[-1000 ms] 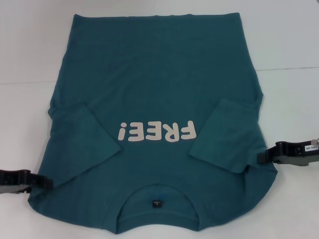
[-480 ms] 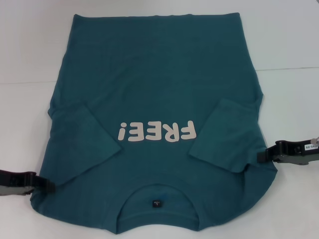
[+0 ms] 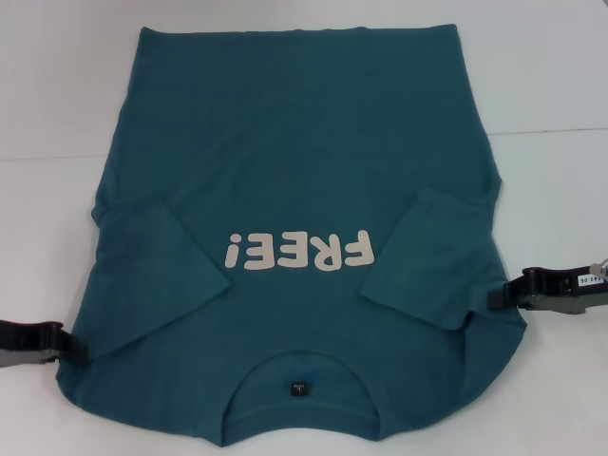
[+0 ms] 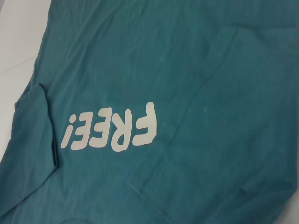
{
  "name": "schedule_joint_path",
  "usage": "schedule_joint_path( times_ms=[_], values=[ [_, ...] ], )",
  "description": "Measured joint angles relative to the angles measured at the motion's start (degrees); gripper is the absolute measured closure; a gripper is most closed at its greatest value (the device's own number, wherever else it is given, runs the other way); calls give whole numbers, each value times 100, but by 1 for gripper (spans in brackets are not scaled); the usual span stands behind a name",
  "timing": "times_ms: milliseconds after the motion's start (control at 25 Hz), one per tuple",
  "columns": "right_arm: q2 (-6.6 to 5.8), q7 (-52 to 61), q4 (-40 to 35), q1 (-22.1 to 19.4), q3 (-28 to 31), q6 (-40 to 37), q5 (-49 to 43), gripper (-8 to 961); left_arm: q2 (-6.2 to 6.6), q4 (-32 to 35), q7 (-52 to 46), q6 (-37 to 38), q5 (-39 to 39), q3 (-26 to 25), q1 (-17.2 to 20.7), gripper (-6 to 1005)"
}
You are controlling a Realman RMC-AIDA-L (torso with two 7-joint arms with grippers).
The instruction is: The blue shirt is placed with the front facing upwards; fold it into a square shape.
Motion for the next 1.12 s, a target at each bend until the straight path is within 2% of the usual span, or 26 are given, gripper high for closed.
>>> schedule_joint_path(
  times_ms=[120, 360, 760, 1120],
  values=[
    [0, 1, 0, 2, 0, 0, 0, 914, 8, 14, -1, -39, 0, 8, 9, 880],
    [0, 3, -9, 4, 0, -2, 0, 915, -4, 26, 37, -38, 16, 26, 11, 922],
    [0, -30, -16, 4, 0, -3, 0, 916, -10, 28, 194, 0, 1, 33, -23, 958],
    [-3, -94, -18, -3, 0, -22, 0, 915, -74, -6, 242, 43, -28, 32, -51, 962]
  ],
)
